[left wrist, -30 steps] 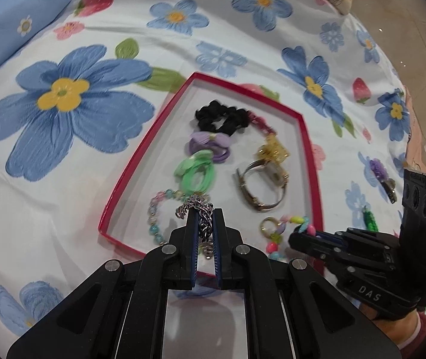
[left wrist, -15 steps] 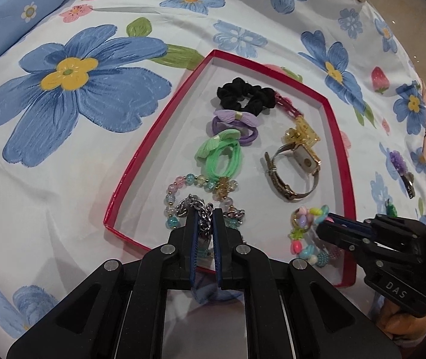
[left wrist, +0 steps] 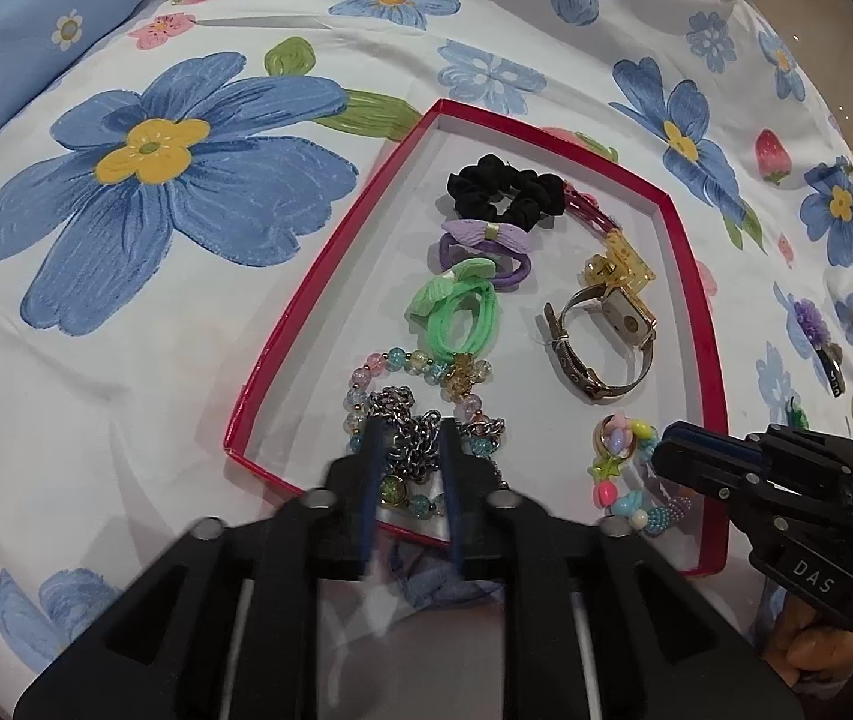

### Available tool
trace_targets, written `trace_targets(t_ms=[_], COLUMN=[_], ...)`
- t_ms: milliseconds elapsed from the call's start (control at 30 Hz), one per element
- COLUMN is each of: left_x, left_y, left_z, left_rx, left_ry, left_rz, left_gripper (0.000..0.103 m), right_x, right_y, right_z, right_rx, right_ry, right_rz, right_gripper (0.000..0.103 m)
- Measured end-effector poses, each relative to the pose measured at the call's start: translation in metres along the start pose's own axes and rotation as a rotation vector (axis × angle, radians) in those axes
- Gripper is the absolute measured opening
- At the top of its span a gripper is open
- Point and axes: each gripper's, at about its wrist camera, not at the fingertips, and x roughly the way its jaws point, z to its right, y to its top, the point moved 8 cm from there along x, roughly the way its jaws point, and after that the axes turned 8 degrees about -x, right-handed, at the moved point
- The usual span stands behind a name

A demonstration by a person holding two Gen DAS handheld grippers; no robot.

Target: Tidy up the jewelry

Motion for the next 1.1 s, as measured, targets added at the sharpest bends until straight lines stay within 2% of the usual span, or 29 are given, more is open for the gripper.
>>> trace_targets(t_ms=[133,167,267,467,533,600,767,900,1100], left_x=[-0.008,-0.011,-0.019,-0.03,-0.033,-0.037,-0.044,-0.05,-0.061], left_y=[0.002,0.004,0.004,0.001,-0.001,-0.003,-0.011,-0.021,-0.04], left_z=[-0.001,-0.002,-0.002,0.0,0.0,-0.001,-0.003,-0.004,-0.001], left_rx=[-0.013,-0.015,-0.023,-0.022,-0.029,-0.037,-0.068,-0.096,-0.111], left_ry=[0.008,0.012,0.008,0.01,0.002,0.0,-0.014,-0.028,-0.028], left_rz=[0.027,0.04,0.058,0.081,0.086,0.093,0.114,0.119,0.127], left_gripper=[0.051,0.055,0.059,0.065,0.066,0.068,0.075,0.078,0.082], right_x=[-0.006,-0.009,-0.017,-0.03,-0.034,-0.038,-0.047,-0.053,-0.066], right_y=[0.001,0.001,0.002,0.001,0.001,0.001,-0.001,-0.006,-0.016], right_z=[0.0,0.0,0.001,0.005,0.006,0.007,0.008,0.004,0.005], right_rx=[0.014,0.014,0.024,0.054,0.064,0.075,0.125,0.148,0.184], right_ry=[0.012,0.006,-0.001,-0.001,-0.004,-0.001,0.037,0.064,0.089], right_rz=[0.028,0.038,0.065,0.111,0.126,0.149,0.222,0.271,0.317], right_gripper=[0.022,0.023,0.034,0.037,0.044,0.045,0.048,0.059,0.069])
